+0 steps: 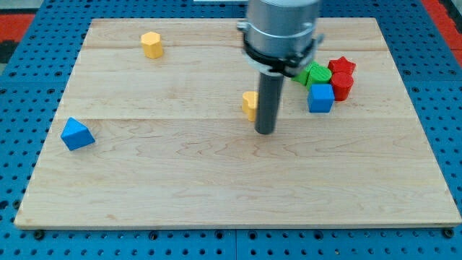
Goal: Slide the heart to top left of blue cube
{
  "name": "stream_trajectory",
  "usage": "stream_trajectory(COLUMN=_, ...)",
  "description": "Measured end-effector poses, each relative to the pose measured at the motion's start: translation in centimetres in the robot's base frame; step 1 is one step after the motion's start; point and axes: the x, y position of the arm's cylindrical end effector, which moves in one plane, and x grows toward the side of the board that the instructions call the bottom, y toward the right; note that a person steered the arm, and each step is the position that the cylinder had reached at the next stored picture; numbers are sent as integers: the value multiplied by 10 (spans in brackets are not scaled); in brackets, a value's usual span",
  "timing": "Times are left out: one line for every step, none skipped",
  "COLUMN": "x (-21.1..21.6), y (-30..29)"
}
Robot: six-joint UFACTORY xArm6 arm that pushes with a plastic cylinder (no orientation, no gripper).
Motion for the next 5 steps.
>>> stream_trajectory(x=-34, y=21)
stream_trajectory(x=-26, y=6)
stream_trajectory(x=-29, y=-64)
stream_trajectory(x=-85, y=-13)
stream_trajectory(x=-98, y=39)
